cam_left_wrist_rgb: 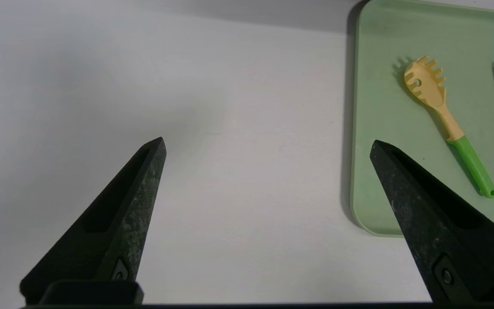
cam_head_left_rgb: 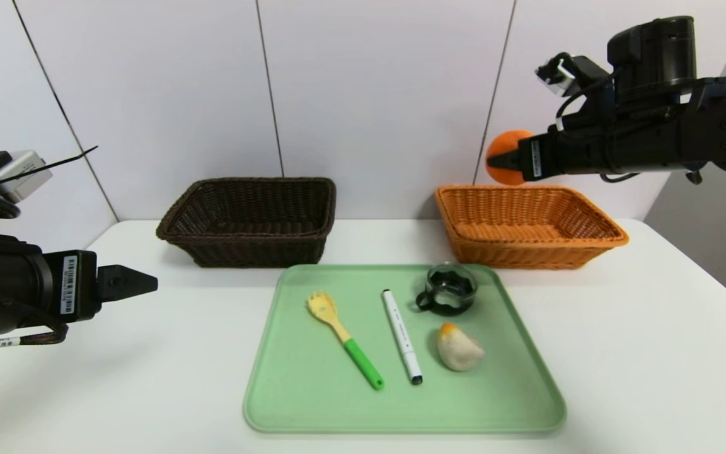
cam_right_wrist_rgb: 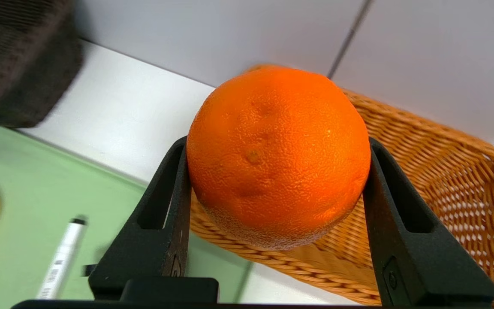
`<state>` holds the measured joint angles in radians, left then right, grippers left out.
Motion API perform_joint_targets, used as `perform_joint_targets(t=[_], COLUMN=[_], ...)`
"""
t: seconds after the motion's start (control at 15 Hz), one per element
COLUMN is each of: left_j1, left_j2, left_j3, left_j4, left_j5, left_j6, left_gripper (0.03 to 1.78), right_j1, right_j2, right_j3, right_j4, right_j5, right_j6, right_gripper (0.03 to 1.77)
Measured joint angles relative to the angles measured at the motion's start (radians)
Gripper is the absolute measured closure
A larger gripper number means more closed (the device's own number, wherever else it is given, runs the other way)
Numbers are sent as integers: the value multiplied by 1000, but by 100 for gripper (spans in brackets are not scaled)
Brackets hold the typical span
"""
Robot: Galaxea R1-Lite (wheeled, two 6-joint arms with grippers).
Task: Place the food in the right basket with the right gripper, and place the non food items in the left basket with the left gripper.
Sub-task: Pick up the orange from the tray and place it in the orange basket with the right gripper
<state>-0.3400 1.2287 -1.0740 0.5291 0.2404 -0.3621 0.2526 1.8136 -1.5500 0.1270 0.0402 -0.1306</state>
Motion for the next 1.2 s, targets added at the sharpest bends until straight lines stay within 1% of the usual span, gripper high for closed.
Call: perform_joint_targets(t=[0.27, 0.6, 0.8, 1.2], left_j1=[0, 0, 1, 1], left_j2=[-1, -9, -10, -12], left_j3=[0, 0, 0, 0], left_j4=[0, 0, 1, 2], left_j5=[0, 2, 2, 2], left_j6=[-2, -1, 0, 2], left_gripper=[12, 12, 12, 12], right_j1=[-85, -159, -180, -188], right_j2=[76, 224, 293, 379], right_j3=[10, -81, -151, -208], right_j4=[-4, 6, 55, 57], right_j5=[3, 1, -2, -4], right_j6=[-3, -15, -16, -29], right_gripper=[69, 69, 69, 69])
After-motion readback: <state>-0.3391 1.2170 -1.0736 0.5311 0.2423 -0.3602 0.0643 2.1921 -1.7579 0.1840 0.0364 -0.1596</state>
